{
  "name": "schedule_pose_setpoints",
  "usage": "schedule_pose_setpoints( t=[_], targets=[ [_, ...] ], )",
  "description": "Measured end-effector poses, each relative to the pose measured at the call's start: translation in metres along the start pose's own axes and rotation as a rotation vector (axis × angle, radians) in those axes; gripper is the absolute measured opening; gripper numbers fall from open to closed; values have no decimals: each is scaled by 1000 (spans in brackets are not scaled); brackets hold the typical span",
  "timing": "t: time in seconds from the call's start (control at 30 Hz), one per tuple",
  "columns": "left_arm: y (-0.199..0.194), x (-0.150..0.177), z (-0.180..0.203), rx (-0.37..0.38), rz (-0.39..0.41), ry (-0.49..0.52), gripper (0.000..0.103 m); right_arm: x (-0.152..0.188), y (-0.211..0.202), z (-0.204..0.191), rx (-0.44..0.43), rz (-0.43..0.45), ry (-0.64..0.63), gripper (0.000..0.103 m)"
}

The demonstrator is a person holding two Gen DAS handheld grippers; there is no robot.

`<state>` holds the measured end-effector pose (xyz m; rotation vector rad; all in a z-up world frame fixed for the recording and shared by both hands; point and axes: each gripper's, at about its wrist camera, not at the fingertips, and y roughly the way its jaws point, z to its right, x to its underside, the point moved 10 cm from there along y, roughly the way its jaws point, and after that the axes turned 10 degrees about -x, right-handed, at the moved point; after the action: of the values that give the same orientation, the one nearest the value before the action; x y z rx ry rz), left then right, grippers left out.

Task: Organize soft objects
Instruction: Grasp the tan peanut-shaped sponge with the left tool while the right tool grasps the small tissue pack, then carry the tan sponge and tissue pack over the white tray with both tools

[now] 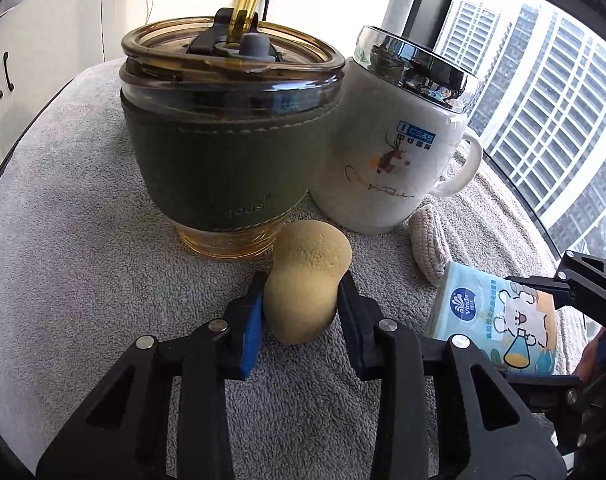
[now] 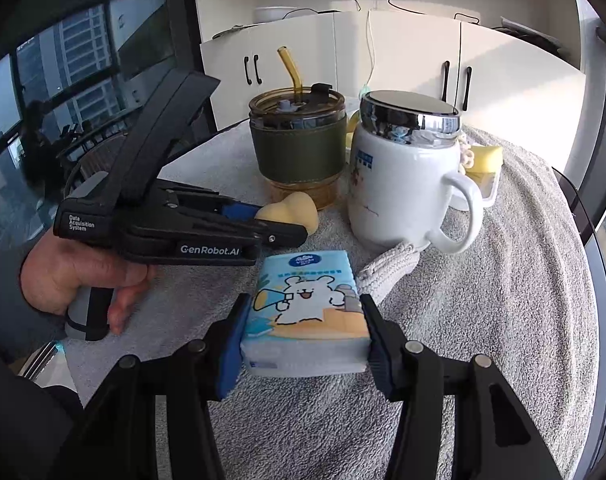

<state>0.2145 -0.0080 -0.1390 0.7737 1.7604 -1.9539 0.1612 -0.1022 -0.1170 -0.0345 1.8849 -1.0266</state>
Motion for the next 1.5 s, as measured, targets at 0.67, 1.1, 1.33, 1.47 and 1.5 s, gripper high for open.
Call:
schedule_pose_setpoints(
  t=[0.67,1.1,1.33,1.47,1.5],
  targets=[
    [-66,5,-62,-41,42,-44,31,-9,-51,16,66,33,65,55],
    [-42,-68,-130,-78,53,-15,31,-35,-79,119,208,13,123,55],
    [-14,-124,-140,-93,60,53,31,-69,-71,181,253,-22,113,55],
    [3,-158,-142,-118,68,96,31,-97,-59,202,269,-37,78,55],
    [9,-163,-142,-117,66,103,31,-106,-55,206,268,-39,70,55]
  ],
)
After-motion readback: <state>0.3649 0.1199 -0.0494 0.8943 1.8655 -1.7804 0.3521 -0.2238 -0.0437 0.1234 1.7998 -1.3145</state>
